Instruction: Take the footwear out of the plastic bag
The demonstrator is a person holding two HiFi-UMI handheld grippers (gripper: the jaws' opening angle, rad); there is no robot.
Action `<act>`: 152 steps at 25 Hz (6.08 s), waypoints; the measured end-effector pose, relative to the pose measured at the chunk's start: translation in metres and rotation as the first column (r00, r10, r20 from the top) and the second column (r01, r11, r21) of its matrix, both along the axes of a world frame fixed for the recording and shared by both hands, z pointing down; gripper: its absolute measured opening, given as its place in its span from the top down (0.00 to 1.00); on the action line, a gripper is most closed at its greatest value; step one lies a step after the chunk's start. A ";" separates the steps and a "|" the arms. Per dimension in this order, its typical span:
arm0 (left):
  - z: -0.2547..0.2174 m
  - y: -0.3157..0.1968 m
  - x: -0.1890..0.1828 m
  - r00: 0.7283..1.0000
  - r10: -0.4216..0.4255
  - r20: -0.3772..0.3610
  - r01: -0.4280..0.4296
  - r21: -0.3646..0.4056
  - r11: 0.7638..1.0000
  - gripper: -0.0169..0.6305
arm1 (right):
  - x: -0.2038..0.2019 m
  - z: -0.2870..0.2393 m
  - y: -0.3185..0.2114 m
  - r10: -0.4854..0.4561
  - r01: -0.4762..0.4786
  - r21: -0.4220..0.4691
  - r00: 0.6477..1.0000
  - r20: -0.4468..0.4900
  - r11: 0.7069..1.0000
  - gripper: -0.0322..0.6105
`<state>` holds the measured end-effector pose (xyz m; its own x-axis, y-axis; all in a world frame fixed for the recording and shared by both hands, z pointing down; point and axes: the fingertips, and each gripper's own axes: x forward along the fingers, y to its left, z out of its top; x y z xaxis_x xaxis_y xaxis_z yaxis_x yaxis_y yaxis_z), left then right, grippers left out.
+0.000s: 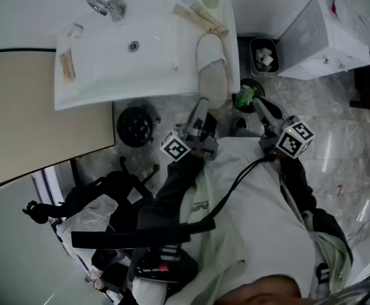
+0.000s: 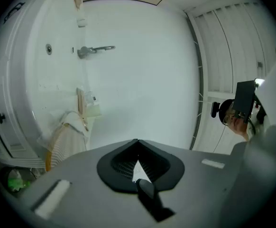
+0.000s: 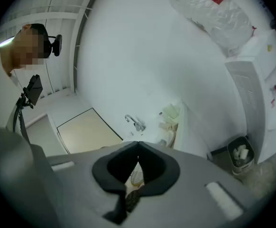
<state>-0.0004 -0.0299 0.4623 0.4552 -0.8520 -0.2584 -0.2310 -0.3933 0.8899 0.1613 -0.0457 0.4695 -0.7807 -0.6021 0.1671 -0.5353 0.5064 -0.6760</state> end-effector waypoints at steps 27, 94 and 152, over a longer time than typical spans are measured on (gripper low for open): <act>-0.002 0.013 -0.037 0.999 -0.032 -0.022 0.032 -0.017 0.999 0.98 | -0.058 -0.018 0.016 -0.204 0.255 0.233 0.953 -0.223 0.938 0.95; 0.002 -0.002 -0.098 0.975 0.167 -0.146 -0.164 0.035 0.986 0.60 | -0.097 0.017 0.006 -0.162 0.247 -0.196 0.916 0.367 0.949 0.88; -0.085 -0.045 -0.137 0.873 -0.040 -0.486 0.155 0.201 0.967 0.83 | -0.112 -0.098 0.026 -0.185 0.299 0.477 0.944 -0.272 0.826 0.84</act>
<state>-0.1376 -0.0744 0.3777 0.1457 -0.7774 -0.6119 0.1482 -0.5943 0.7904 0.0488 -0.0196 0.3717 -0.8948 -0.4418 0.0645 -0.4459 0.8772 -0.1778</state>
